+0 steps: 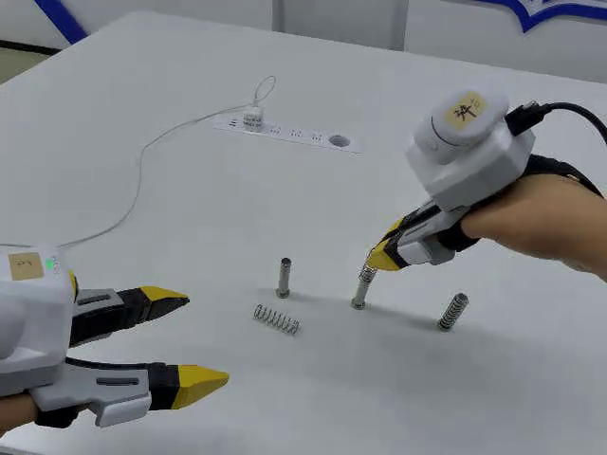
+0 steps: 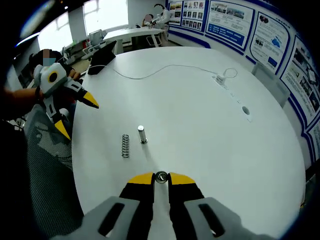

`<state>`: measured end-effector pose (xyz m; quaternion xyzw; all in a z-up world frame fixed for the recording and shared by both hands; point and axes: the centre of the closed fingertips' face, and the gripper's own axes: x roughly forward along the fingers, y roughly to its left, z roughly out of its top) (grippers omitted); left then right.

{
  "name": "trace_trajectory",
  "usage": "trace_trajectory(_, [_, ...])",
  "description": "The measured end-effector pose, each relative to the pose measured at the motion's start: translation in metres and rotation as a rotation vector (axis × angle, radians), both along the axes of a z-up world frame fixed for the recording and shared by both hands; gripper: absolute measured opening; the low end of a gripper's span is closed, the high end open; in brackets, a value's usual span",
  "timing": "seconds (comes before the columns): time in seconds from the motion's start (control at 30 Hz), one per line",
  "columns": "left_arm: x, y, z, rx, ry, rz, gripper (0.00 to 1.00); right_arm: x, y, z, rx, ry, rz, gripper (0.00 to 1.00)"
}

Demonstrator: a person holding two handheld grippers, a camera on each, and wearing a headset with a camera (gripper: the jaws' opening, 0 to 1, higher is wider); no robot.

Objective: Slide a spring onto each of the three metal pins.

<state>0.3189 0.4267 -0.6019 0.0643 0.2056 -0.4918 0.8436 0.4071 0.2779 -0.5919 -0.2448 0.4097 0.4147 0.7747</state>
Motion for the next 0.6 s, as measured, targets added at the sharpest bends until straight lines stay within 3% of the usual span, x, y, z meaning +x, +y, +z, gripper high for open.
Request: trace_trajectory(0.6, [-0.001, 0.002, 0.001, 0.005, 0.001, 0.004, 0.6, 0.001, -0.001, -0.03, -0.016, 0.043, -0.017, 0.12])
